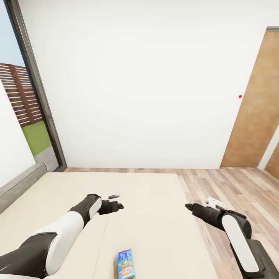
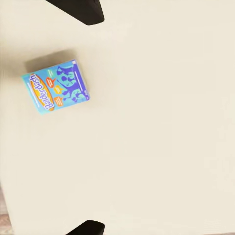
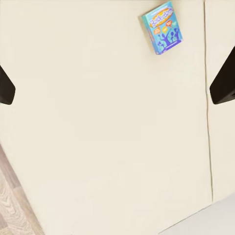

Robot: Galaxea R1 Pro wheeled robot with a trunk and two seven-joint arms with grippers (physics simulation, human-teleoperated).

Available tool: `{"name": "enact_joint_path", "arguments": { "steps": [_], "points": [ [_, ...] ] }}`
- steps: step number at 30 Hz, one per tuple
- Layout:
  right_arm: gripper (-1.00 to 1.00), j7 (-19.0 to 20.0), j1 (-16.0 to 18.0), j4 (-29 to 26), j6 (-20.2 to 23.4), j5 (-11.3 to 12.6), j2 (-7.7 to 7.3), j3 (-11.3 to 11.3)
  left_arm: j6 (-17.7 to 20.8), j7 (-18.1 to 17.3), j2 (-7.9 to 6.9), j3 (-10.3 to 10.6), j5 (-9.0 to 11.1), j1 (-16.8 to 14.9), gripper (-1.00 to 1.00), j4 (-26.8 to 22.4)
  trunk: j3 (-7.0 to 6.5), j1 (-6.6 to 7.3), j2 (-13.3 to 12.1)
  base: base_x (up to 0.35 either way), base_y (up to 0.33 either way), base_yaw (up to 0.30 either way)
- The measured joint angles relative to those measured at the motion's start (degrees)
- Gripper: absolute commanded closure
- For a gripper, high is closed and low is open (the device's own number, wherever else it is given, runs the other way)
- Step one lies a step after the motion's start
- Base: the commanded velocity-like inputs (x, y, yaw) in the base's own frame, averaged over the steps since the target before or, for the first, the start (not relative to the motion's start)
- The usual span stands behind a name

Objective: Put all the toys in the child's room - the three board games (two on the bed and one on the table), the two jigsaw puzzles on the table, and the tennis ball on the table - inside the toy box on the table in the child's room.

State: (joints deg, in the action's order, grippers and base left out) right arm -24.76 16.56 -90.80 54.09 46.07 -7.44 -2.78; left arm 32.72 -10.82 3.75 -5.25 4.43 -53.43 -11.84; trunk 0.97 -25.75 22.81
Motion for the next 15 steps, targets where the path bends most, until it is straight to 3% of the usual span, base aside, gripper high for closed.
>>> {"name": "enact_joint_path", "arguments": {
  "steps": [15],
  "points": [
    [-1.00, 0.0, 0.0, 0.0, 0.1, 0.1, 0.14, 0.0, 0.0, 0.1, 0.23, 0.2, 0.2, 0.1, -1.00, 0.7, 0.80, 0.00, 0.0, 0.000, 0.000, 0.000]
  ]
}}
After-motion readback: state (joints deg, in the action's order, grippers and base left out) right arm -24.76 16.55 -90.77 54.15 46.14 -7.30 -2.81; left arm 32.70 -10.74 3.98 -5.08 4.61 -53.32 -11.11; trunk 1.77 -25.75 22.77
